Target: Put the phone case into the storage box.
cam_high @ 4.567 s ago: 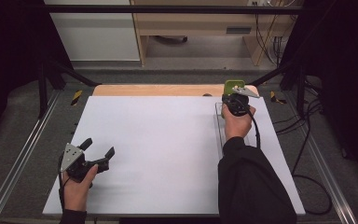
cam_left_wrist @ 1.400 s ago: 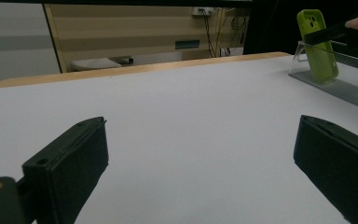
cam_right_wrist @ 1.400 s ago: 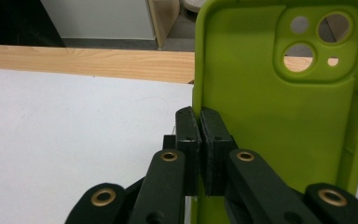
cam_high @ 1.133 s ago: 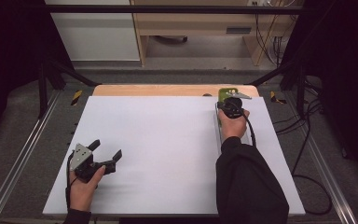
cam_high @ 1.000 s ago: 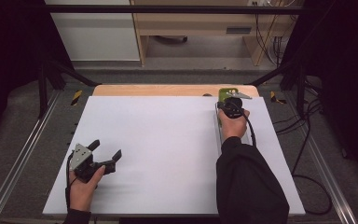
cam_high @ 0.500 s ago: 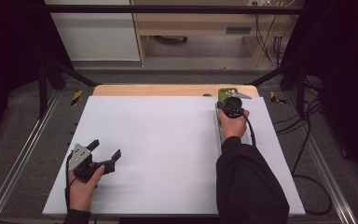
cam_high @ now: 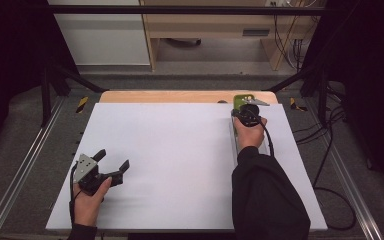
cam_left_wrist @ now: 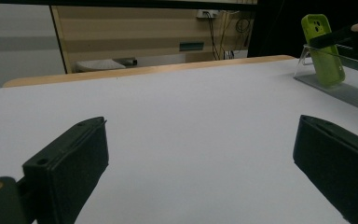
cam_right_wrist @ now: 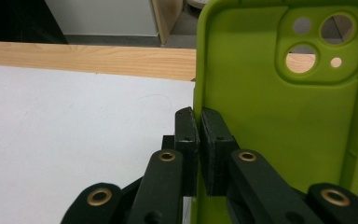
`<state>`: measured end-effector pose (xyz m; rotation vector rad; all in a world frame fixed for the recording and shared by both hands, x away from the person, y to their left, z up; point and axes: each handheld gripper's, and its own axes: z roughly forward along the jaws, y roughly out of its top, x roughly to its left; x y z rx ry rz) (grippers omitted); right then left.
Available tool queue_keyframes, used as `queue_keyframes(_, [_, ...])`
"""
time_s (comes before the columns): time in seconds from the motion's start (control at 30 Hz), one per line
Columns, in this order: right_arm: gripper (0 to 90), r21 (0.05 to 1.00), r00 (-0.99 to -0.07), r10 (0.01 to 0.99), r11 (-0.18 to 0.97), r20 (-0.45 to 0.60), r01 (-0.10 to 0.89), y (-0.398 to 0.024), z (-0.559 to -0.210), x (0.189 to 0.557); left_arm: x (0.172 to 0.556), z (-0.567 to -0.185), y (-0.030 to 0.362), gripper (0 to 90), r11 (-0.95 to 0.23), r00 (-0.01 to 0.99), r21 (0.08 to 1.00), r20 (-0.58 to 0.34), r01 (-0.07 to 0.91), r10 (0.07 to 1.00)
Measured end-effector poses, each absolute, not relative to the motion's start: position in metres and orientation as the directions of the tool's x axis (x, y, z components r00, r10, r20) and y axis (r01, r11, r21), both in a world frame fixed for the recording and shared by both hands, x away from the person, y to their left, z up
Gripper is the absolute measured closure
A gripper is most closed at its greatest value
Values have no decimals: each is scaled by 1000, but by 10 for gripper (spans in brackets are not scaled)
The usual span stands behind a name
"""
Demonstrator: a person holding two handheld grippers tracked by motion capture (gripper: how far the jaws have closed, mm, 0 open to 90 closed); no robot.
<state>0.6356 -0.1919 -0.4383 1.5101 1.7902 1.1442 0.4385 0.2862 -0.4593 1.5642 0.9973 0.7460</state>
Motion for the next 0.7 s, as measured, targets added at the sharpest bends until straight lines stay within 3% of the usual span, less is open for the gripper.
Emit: queue_keyframes(0.7, [814,855,-231,965,14,124,518,-193,-438,635,438,-459,286,27,-58,453,976,-45,211,890])
